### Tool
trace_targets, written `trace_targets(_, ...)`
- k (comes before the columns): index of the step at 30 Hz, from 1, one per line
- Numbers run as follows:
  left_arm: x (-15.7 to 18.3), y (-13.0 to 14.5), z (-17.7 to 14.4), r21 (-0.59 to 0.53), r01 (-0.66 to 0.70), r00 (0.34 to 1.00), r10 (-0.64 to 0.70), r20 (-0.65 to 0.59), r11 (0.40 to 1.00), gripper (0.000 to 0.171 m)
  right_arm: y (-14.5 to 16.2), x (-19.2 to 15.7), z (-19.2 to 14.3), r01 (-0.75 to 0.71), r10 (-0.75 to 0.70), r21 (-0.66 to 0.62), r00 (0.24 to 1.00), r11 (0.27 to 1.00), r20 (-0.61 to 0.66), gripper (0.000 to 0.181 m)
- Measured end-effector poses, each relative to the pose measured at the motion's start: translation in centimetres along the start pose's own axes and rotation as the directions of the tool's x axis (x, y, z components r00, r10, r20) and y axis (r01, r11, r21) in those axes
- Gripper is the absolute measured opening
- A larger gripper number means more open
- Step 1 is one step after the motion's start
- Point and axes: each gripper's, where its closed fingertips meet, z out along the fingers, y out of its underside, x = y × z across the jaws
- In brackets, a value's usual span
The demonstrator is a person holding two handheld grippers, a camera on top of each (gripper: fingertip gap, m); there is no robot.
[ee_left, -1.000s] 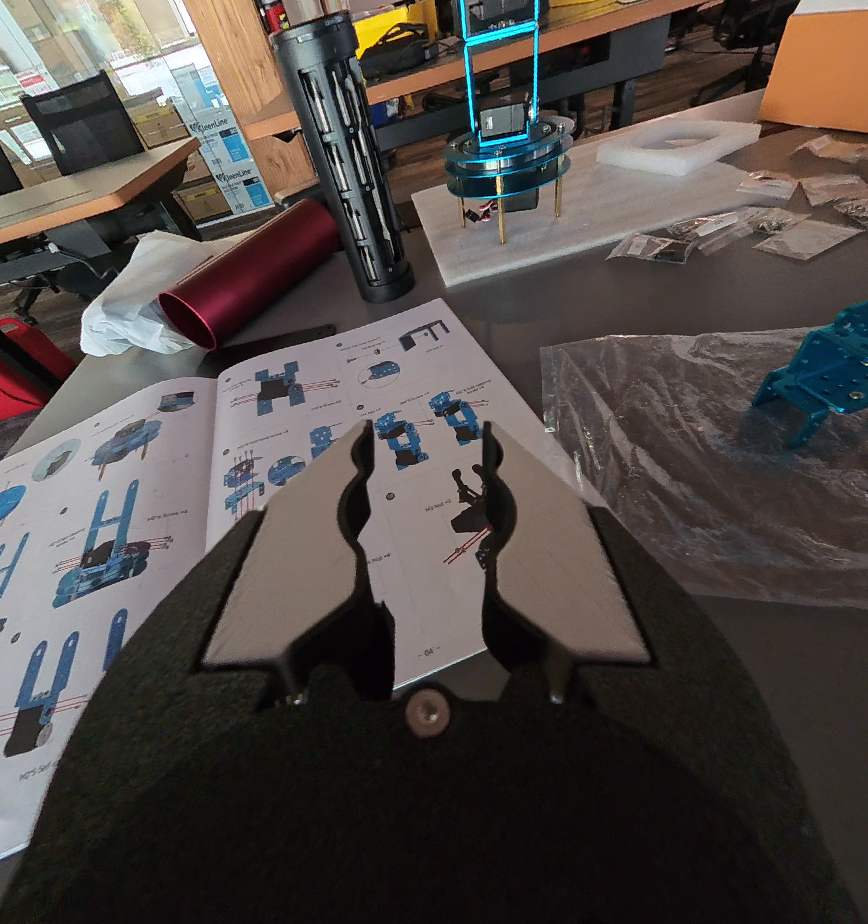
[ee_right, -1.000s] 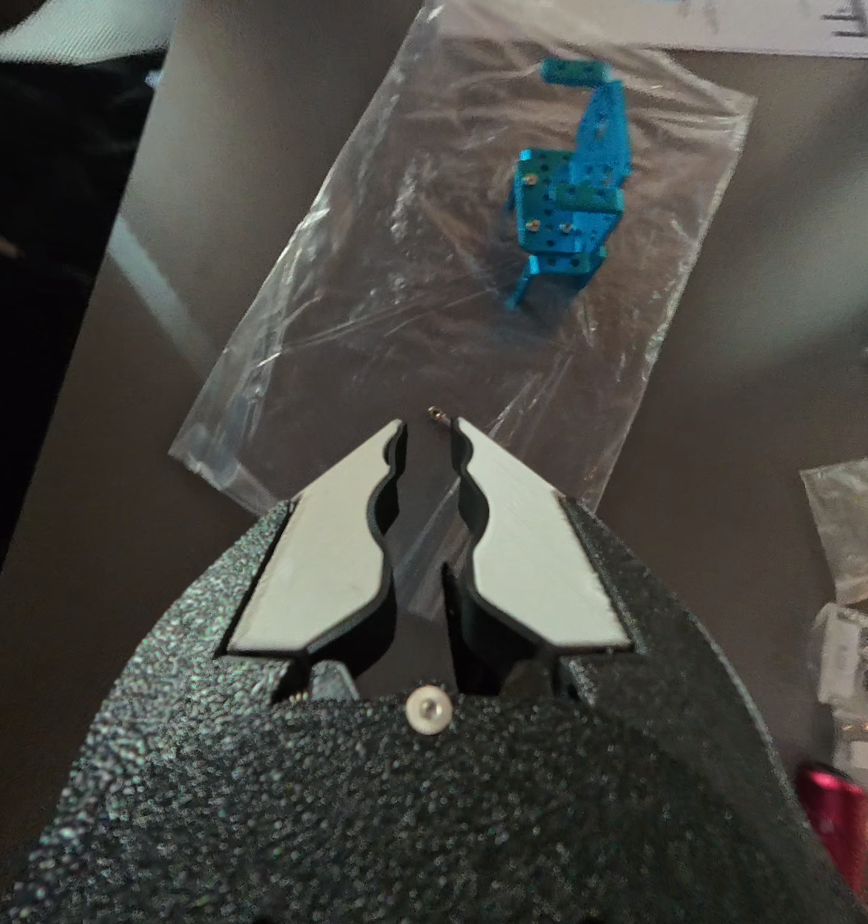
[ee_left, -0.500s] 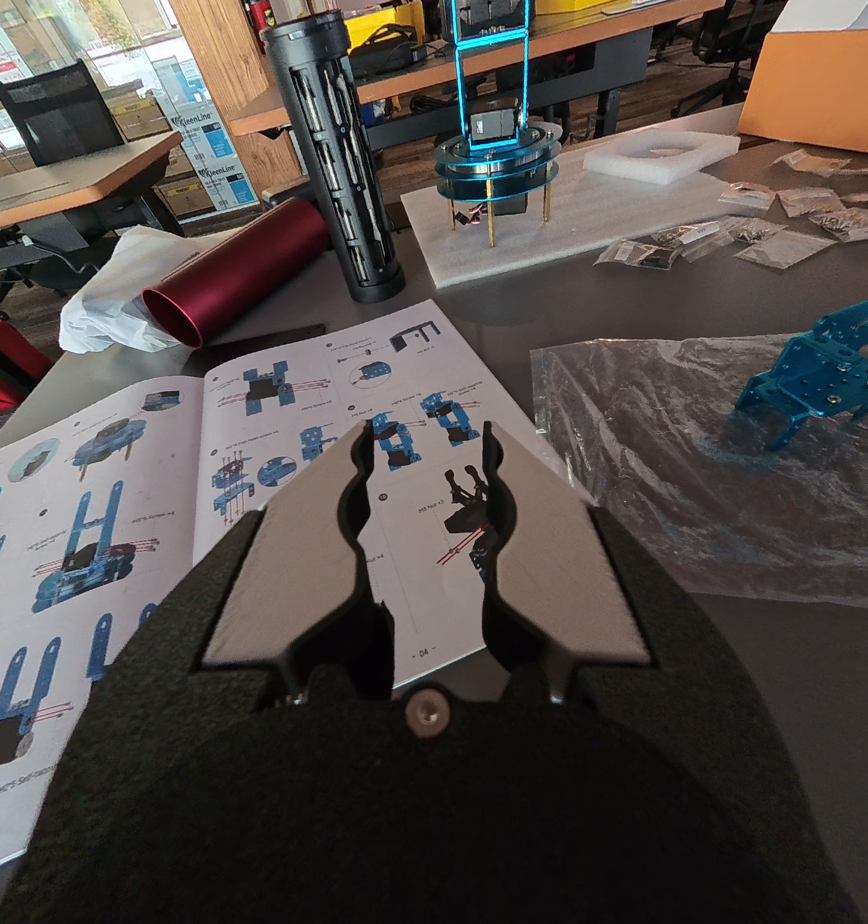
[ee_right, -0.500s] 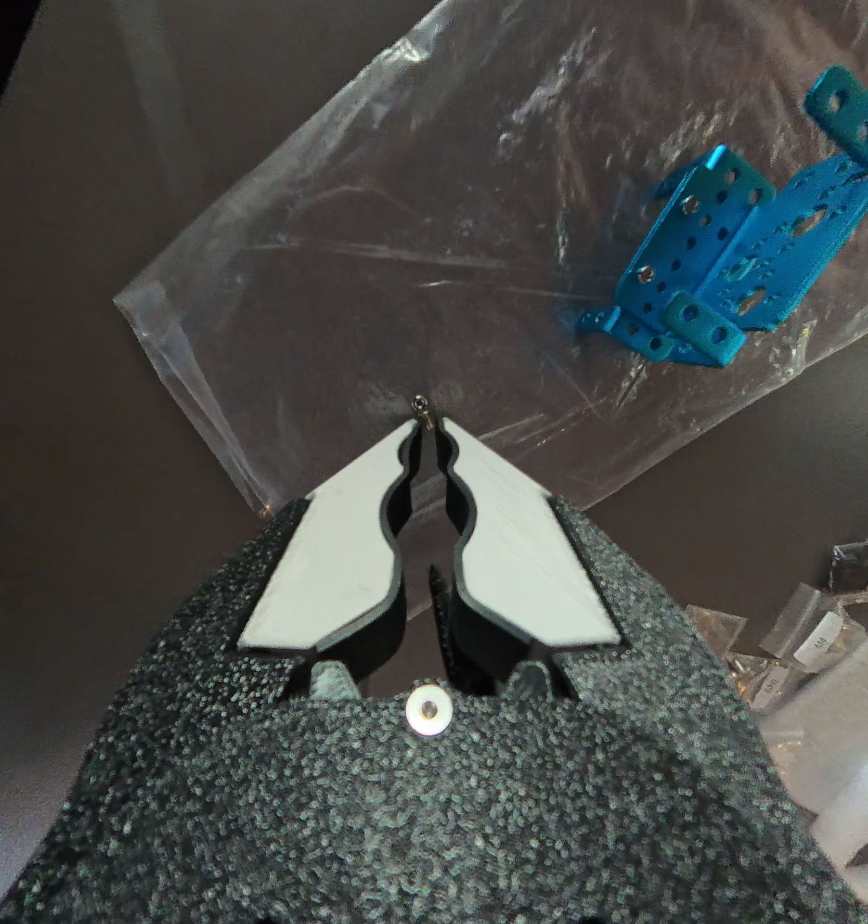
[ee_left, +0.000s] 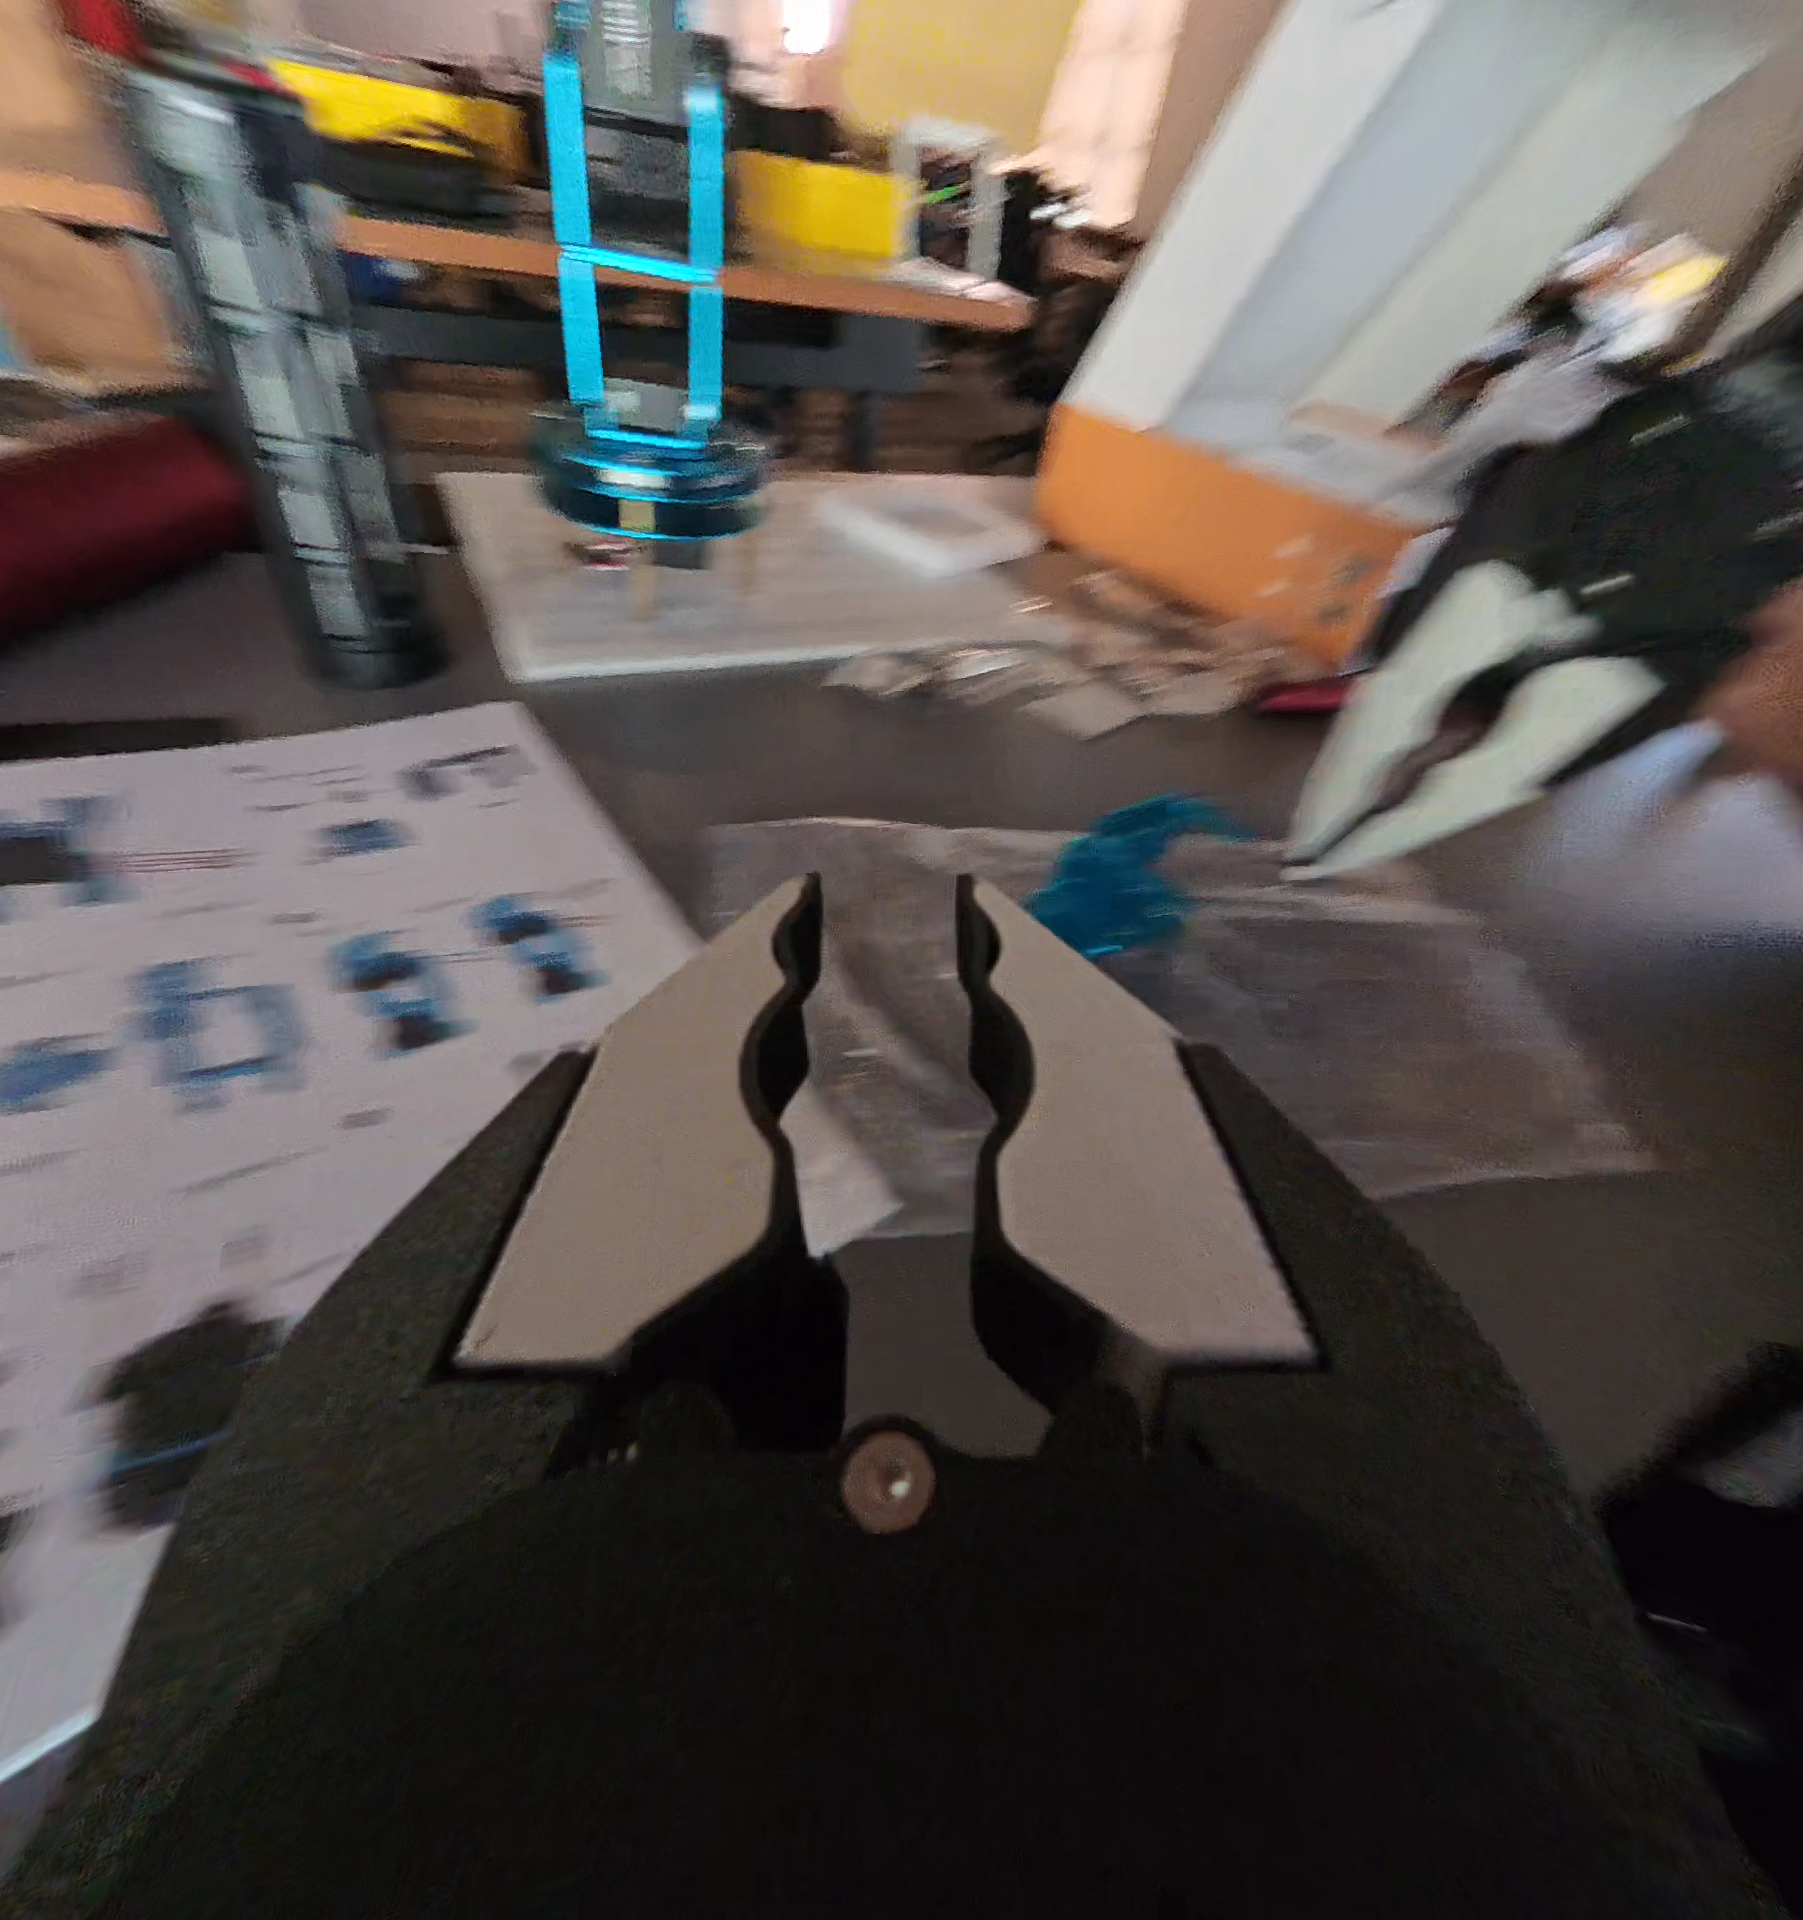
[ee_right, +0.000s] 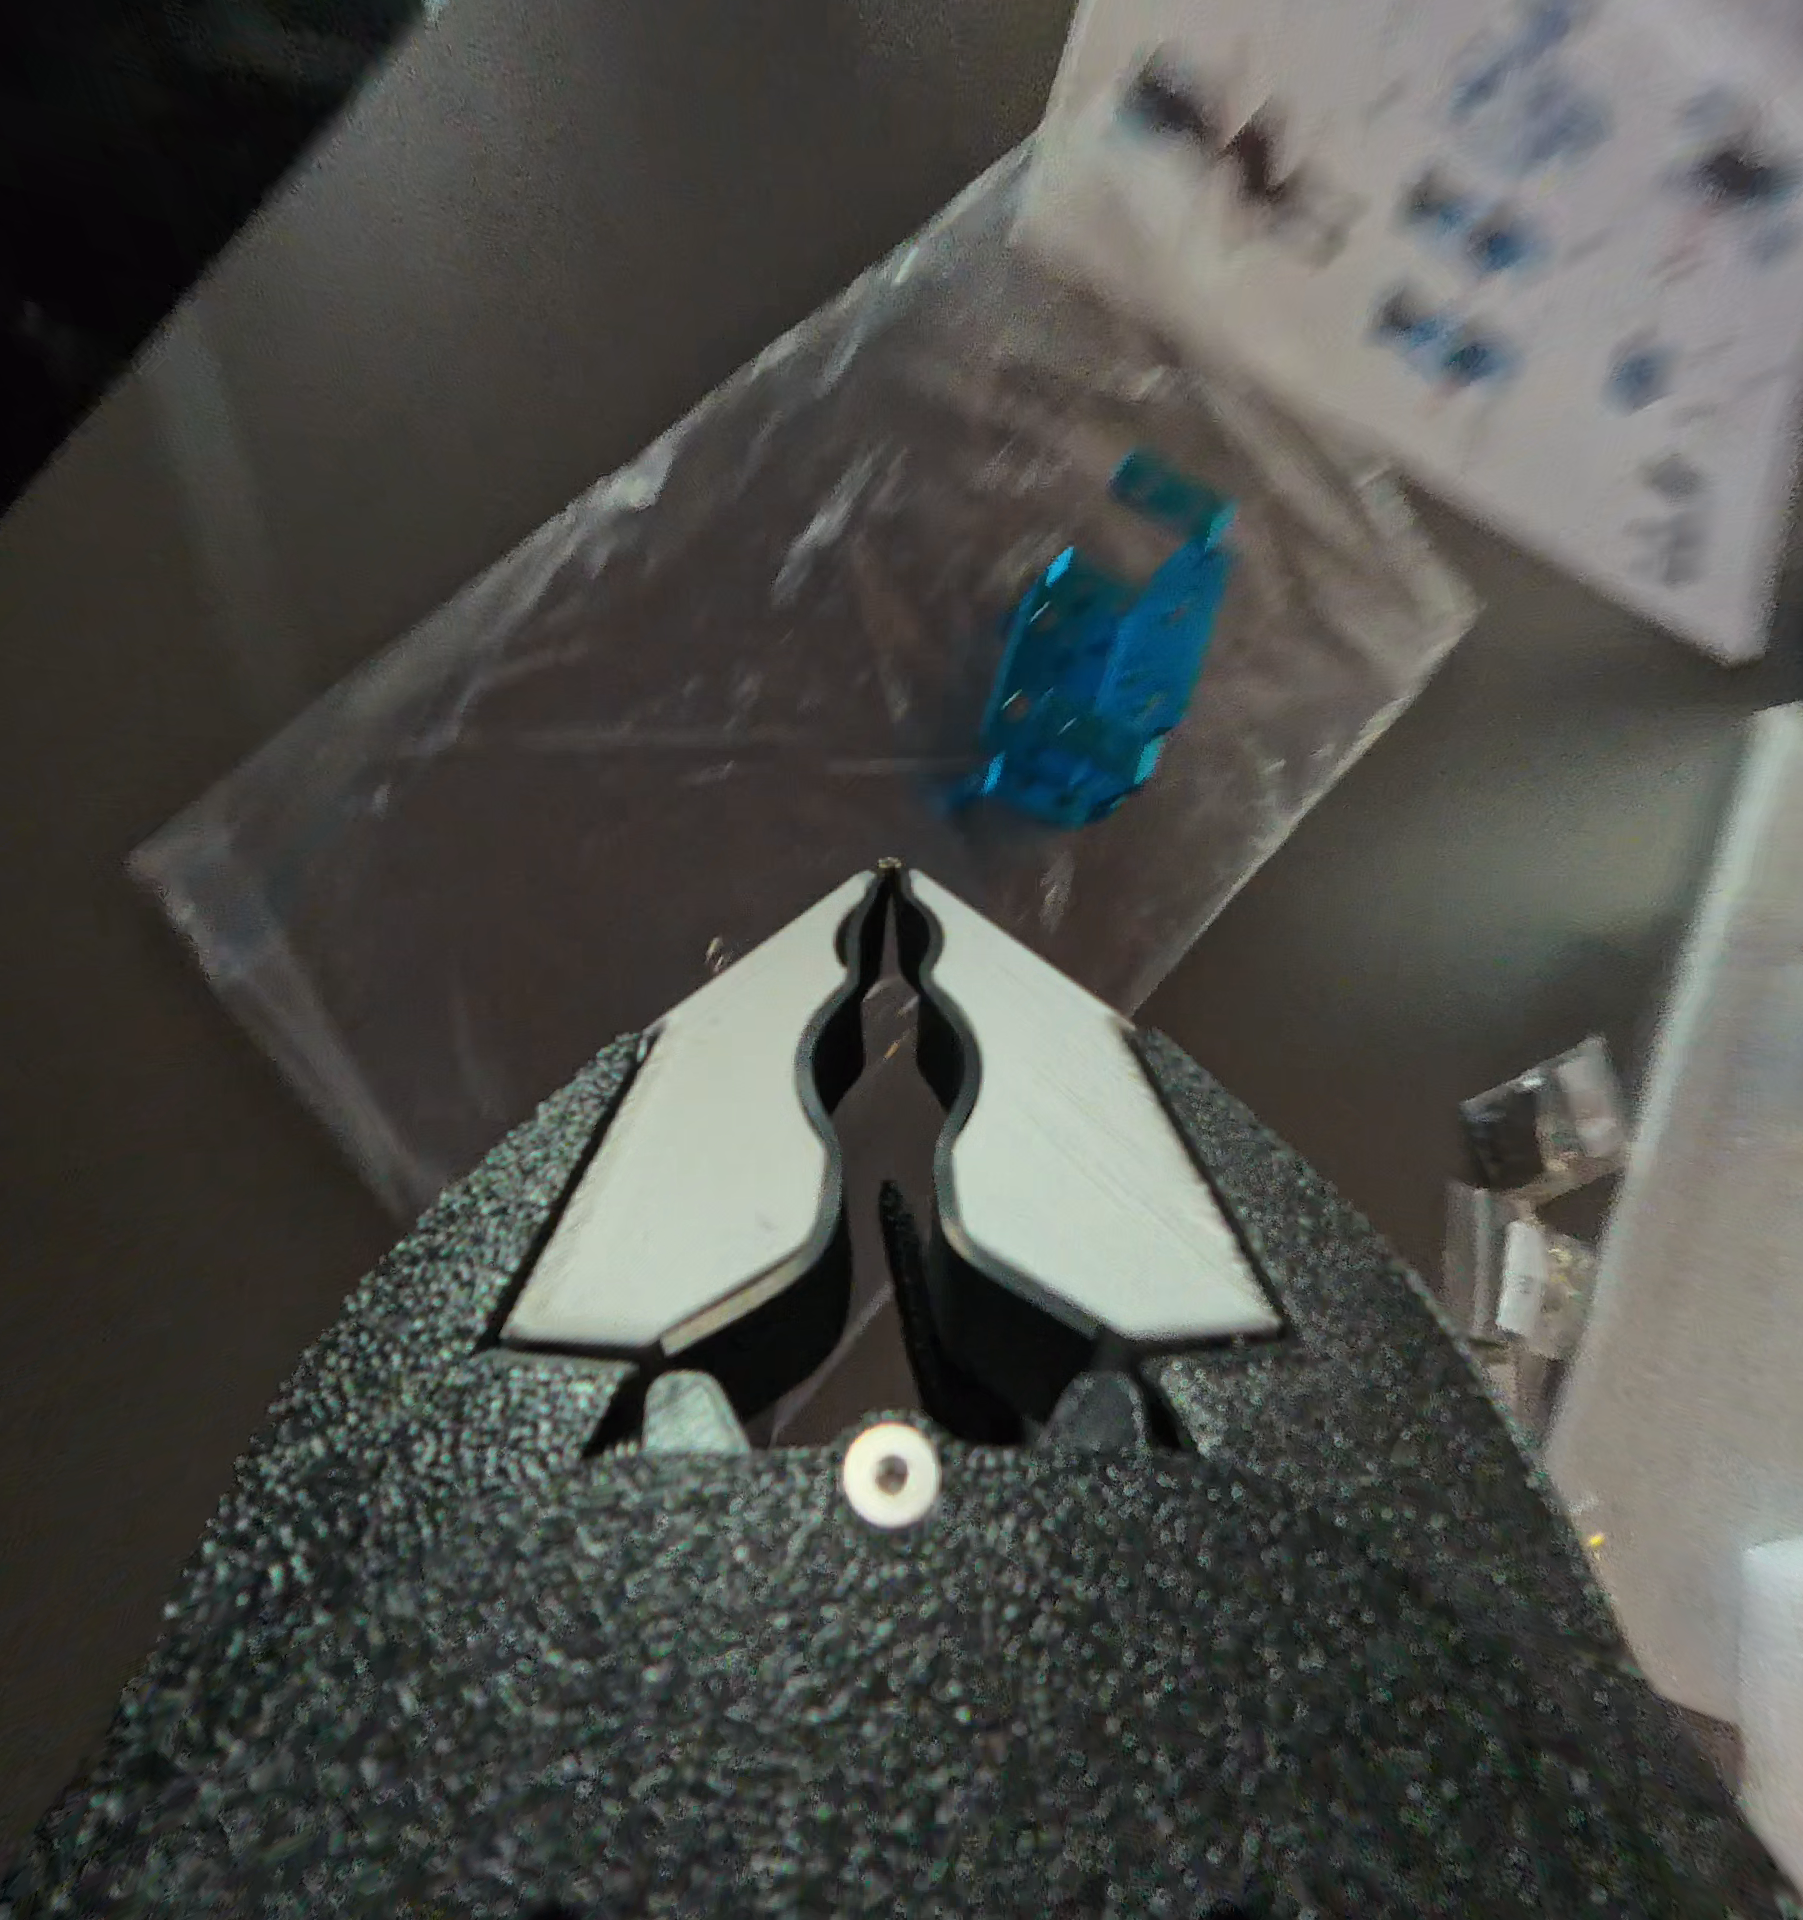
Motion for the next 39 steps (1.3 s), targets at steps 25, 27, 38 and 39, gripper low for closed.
trace_targets(25,15.0,1.1,3.5,-0.176,0.318,0.778,-0.363,-0.513,0.932,0.013,-8.2,-1.3,-2.1,0.379,-0.282,0.130,0.840,0.916,-0.463,0.000)
trace_targets(27,15.0,1.2,3.5,-0.183,0.328,0.771,-0.374,-0.515,0.927,0.006,-8.5,-1.5,-2.2,0.396,-0.293,0.137,0.834,0.908,-0.467,0.000)
trace_targets(38,15.4,1.4,2.7,-0.187,0.285,0.752,-0.341,-0.564,0.940,0.002,-8.8,-2.4,-2.2,0.349,-0.227,0.282,0.894,0.894,-0.385,0.000)
trace_targets(39,15.4,1.4,2.7,-0.184,0.277,0.756,-0.332,-0.565,0.943,0.002,-8.8,-2.4,-2.2,0.330,-0.208,0.299,0.903,0.895,-0.375,0.000)
